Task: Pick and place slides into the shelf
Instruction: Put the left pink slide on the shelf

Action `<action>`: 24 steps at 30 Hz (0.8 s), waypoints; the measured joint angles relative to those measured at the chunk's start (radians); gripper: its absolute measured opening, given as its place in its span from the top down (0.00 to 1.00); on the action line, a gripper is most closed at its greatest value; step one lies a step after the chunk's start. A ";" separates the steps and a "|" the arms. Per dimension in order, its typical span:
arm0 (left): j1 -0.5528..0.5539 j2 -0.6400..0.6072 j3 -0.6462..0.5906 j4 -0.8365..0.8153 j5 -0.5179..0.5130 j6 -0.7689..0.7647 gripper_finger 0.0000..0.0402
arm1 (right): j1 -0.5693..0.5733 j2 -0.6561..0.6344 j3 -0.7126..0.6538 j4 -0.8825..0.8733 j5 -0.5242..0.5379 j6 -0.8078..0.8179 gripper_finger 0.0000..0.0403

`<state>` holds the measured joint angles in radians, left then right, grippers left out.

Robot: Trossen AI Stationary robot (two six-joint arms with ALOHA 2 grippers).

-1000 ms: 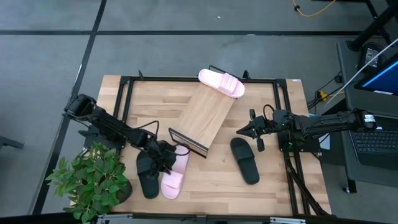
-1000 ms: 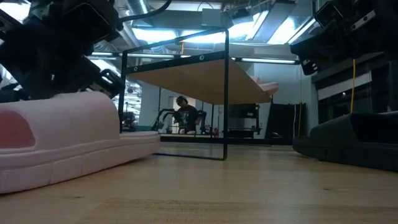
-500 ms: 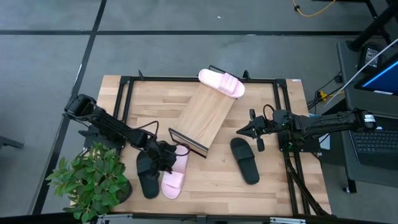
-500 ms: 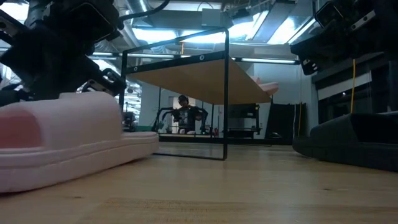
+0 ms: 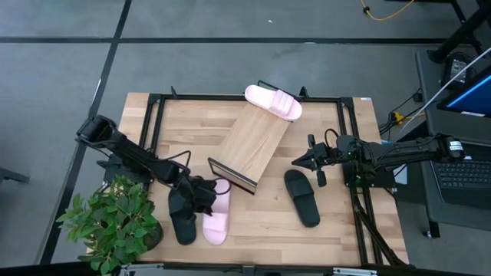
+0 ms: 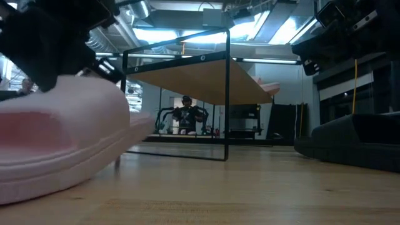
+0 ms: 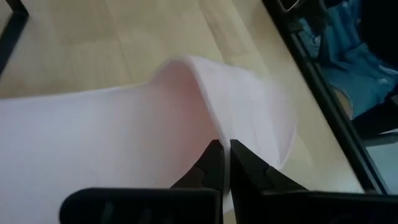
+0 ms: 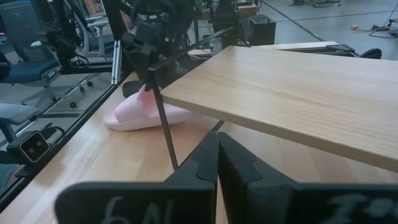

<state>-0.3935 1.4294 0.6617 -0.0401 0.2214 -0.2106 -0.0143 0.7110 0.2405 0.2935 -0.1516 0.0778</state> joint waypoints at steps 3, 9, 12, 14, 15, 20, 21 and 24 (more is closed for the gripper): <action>-0.010 -0.032 0.000 -0.010 -0.012 -0.033 1.00 | 0.000 0.000 0.000 -0.008 0.000 0.000 0.98; -0.034 -0.090 0.000 -0.061 -0.049 -0.127 1.00 | 0.000 0.000 0.000 -0.013 -0.001 0.000 0.98; -0.047 -0.107 0.001 -0.083 -0.071 -0.183 1.00 | 0.000 0.000 0.000 -0.017 0.000 -0.001 0.98; -0.056 -0.115 0.001 -0.099 -0.108 -0.206 1.00 | 0.000 0.000 0.000 -0.021 0.000 -0.002 0.98; -0.061 -0.121 0.001 -0.112 -0.129 -0.208 1.00 | 0.000 0.000 0.000 -0.022 -0.001 -0.002 0.98; -0.073 -0.131 0.001 -0.118 -0.217 -0.270 1.00 | 0.000 0.000 0.000 -0.028 -0.001 -0.001 0.98; -0.074 -0.131 0.002 -0.120 -0.221 -0.289 1.00 | 0.000 0.000 0.000 -0.030 -0.001 -0.001 0.98; -0.076 -0.131 0.002 -0.162 -0.232 -0.361 1.00 | 0.000 0.000 0.000 -0.035 -0.001 -0.002 0.98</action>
<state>-0.4693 1.2987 0.6636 -0.2025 -0.0105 -0.5713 -0.0143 0.7109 0.2405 0.2585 -0.1528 0.0759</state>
